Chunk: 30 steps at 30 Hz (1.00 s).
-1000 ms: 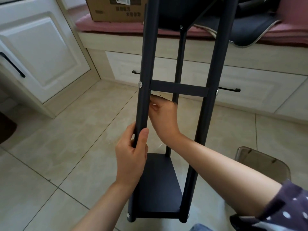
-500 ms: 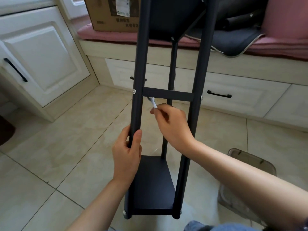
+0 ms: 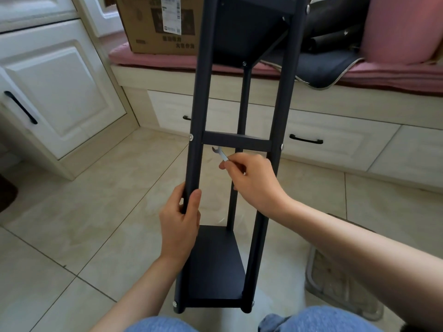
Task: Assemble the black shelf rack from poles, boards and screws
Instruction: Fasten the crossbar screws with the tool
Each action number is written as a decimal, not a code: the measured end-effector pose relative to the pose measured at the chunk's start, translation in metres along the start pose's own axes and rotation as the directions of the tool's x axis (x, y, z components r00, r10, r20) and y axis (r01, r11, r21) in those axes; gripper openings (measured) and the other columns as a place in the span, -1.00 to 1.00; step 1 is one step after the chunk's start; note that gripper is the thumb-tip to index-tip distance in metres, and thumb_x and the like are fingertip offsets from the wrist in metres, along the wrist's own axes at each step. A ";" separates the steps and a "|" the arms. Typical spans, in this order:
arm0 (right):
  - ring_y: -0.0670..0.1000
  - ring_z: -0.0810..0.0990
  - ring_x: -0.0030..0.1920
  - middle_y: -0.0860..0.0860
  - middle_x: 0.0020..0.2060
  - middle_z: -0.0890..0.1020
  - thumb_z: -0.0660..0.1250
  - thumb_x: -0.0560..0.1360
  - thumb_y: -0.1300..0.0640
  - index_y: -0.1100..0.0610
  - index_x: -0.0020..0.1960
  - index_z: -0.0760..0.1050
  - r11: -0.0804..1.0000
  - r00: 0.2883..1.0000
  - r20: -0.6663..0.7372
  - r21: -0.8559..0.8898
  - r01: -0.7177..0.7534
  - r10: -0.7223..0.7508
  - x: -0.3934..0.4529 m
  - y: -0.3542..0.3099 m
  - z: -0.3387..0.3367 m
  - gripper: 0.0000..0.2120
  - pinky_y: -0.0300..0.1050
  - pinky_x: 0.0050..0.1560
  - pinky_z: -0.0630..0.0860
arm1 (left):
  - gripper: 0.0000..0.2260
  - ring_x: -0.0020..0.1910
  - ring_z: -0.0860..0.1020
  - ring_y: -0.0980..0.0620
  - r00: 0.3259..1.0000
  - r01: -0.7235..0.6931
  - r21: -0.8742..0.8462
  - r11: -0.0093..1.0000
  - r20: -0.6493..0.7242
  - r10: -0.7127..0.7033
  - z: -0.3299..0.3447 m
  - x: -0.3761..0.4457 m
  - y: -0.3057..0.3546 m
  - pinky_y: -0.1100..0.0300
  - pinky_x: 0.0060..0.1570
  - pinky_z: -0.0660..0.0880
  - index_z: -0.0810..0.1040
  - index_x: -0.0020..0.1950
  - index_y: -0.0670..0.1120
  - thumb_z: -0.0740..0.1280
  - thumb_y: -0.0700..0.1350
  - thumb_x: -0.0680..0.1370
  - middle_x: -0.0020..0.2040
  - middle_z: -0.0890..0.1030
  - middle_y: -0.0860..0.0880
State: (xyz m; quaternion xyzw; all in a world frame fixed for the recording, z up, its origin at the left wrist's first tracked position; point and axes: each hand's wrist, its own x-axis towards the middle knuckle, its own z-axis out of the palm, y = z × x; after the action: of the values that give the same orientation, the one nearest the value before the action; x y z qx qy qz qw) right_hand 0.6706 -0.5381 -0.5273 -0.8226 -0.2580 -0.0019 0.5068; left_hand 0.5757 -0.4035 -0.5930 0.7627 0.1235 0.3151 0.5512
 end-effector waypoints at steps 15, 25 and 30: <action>-0.24 0.54 -0.18 -0.29 -0.19 0.53 0.25 0.63 0.13 0.09 0.10 0.63 0.997 0.998 -0.064 0.072 0.002 0.002 0.012 0.002 0.020 -0.81 -0.30 -0.02 0.53 | -0.73 -0.52 0.44 -0.03 1.000 -0.004 -0.004 1.000 0.019 0.004 0.002 0.002 0.002 0.20 -0.54 0.41 0.53 0.09 0.05 0.25 0.19 0.54 -0.33 0.49 -0.12; -0.09 0.66 -0.21 0.03 -0.26 0.69 0.33 0.59 0.15 0.22 -0.04 0.67 0.981 0.989 -0.109 0.155 0.119 -0.103 0.030 0.011 0.050 -0.82 -0.22 -0.06 0.60 | -0.80 -0.55 0.39 -0.01 1.000 -0.005 0.001 1.000 -0.012 0.005 -0.001 0.006 -0.003 0.24 -0.57 0.37 0.53 0.08 0.07 0.25 0.13 0.57 -0.42 0.43 -0.13; -0.11 0.68 -0.14 0.05 -0.19 0.72 0.34 0.59 0.18 0.25 -0.04 0.66 0.964 0.979 -0.127 0.194 0.180 -0.157 0.040 0.014 0.069 -0.83 -0.21 0.00 0.59 | -0.85 -0.56 0.38 0.01 1.000 -0.009 -0.017 1.000 -0.024 0.009 -0.002 0.007 -0.007 0.22 -0.58 0.35 0.53 0.04 0.10 0.29 0.14 0.61 -0.42 0.39 -0.16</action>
State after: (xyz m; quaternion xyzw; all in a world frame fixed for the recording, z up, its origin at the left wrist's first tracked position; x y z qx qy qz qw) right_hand 0.6938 -0.4682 -0.5622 -0.7397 -0.2974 -0.0639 0.6002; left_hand 0.5813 -0.3953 -0.5965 0.7547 0.1241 0.3279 0.5546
